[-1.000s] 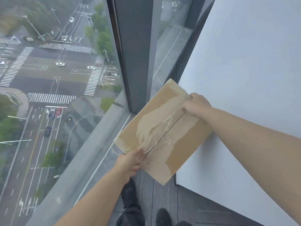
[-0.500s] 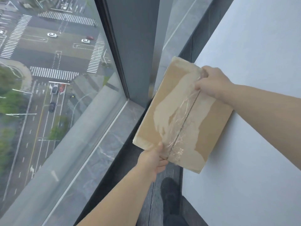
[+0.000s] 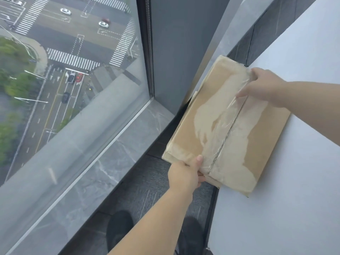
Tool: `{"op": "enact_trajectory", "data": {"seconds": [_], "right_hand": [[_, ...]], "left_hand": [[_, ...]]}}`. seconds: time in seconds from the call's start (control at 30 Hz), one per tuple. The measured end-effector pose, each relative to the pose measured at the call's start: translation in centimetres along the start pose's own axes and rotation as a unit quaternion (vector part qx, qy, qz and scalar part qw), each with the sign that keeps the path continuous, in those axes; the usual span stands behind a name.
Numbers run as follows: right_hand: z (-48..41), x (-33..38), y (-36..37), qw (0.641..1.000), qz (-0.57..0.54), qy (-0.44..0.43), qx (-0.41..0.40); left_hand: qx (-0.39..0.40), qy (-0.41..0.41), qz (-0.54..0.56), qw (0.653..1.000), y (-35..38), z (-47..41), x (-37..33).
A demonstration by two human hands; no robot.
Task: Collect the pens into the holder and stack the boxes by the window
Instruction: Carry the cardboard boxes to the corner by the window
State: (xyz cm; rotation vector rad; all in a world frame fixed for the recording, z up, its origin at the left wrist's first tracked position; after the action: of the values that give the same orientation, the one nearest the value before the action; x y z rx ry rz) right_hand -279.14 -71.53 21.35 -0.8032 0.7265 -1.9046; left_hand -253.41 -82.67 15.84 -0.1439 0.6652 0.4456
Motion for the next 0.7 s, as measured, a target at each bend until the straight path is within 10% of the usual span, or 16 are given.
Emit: {"op": "enact_trajectory", "data": {"seconds": [0.7], "right_hand": [[-2.0,-0.2,2.6,0.999,0.030,-0.003,0.035]], "left_hand": [[-0.012,-0.085,0.002,0.996,0.3,1.2,-1.2]]}}
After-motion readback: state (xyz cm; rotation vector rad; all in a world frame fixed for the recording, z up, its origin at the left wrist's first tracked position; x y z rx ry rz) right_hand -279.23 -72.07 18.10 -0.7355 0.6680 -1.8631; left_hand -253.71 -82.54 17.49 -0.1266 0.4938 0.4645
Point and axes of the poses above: each hand's wrist, its own z-axis away from the middle knuckle, its own y-axis out of the palm, x = y × z, the point moved 1 cm from there along -z, towards the middle knuckle, and after that the axes turned 13 degrees about y, right-handed, at the moved point
